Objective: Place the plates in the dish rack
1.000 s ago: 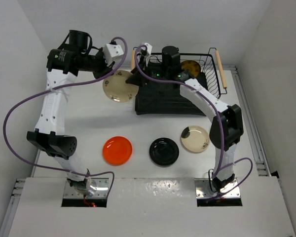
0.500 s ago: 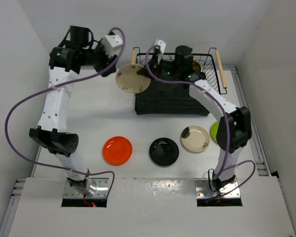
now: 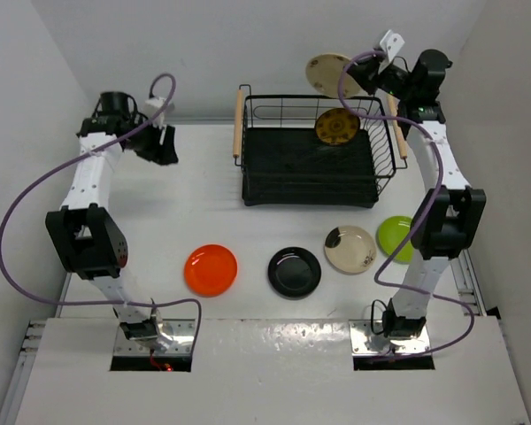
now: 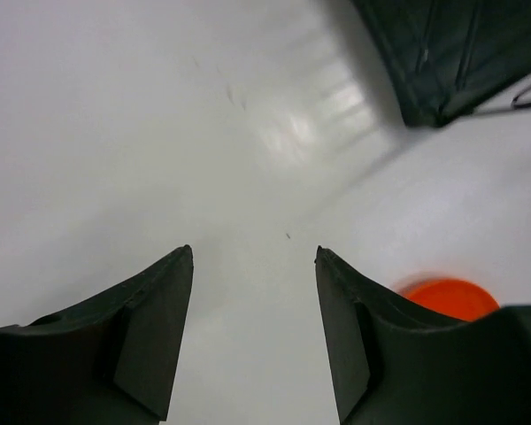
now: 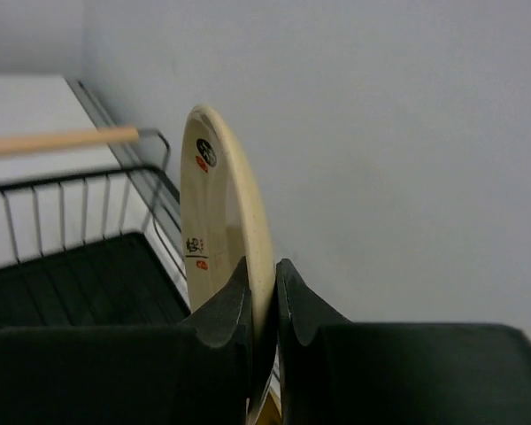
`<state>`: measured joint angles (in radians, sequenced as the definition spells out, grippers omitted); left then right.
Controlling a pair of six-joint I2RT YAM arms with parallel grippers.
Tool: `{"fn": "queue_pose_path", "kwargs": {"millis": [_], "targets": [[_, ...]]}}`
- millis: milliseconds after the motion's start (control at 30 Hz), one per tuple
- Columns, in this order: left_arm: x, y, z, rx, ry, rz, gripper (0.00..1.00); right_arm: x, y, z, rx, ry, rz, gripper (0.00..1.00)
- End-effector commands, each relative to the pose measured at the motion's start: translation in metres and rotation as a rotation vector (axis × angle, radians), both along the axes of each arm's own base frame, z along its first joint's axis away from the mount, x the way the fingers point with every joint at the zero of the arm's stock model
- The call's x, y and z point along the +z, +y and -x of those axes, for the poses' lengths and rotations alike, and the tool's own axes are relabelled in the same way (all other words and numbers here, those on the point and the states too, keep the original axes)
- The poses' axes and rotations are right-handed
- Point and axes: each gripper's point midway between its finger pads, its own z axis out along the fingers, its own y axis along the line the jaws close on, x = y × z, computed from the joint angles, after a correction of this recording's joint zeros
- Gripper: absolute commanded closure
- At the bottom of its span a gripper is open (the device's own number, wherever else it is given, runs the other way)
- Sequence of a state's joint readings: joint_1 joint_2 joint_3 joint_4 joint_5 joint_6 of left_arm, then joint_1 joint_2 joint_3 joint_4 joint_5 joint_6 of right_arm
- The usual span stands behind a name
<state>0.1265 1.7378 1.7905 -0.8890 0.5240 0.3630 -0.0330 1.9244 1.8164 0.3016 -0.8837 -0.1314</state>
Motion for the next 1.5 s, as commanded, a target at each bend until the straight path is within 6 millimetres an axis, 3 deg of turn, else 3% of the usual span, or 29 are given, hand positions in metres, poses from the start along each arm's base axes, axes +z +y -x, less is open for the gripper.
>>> {"fn": "queue_pose_path", "kwargs": {"millis": [0, 33, 167, 267, 500, 533, 700, 900, 967, 1100, 1367, 1467], "targets": [[-0.038, 0.002, 0.006, 0.015, 0.054, 0.003, 0.38, -0.053, -0.011, -0.017, 0.028, -0.026, 0.173, 1.00], [-0.062, 0.004, 0.015, 0.027, 0.110, -0.004, 0.38, -0.071, -0.017, -0.024, 0.002, 0.001, 0.206, 1.00], [-0.105, 0.006, 0.027, 0.046, 0.200, -0.007, 0.39, -0.112, -0.027, -0.040, -0.010, 0.056, 0.304, 1.00], [-0.125, 0.008, 0.032, 0.056, 0.247, -0.017, 0.39, -0.137, -0.028, -0.040, 0.001, 0.085, 0.367, 1.00], [-0.156, 0.013, 0.025, 0.067, 0.329, -0.028, 0.39, -0.191, -0.046, -0.064, -0.079, 0.009, 0.583, 1.00], [-0.158, 0.013, 0.025, 0.067, 0.341, -0.027, 0.39, -0.183, -0.045, -0.070, -0.095, -0.033, 0.572, 1.00], [-0.162, 0.014, 0.017, 0.066, 0.351, -0.026, 0.39, -0.187, -0.030, -0.071, -0.056, -0.053, 0.576, 1.00], [-0.167, 0.018, 0.019, 0.060, 0.363, -0.053, 0.39, -0.211, -0.022, -0.048, 0.017, 0.031, 0.558, 1.00], [-0.170, 0.018, 0.016, 0.060, 0.365, -0.052, 0.39, -0.222, -0.024, -0.045, 0.021, 0.045, 0.569, 1.00], [-0.168, 0.023, 0.013, 0.061, 0.362, -0.056, 0.39, -0.221, -0.025, -0.047, 0.015, 0.033, 0.569, 1.00], [-0.171, 0.022, 0.010, 0.055, 0.370, -0.048, 0.39, -0.243, -0.037, -0.051, -0.014, 0.062, 0.583, 1.00], [-0.171, 0.024, 0.010, 0.060, 0.371, -0.055, 0.39, -0.221, -0.035, -0.050, -0.023, 0.084, 0.422, 1.00]]}}
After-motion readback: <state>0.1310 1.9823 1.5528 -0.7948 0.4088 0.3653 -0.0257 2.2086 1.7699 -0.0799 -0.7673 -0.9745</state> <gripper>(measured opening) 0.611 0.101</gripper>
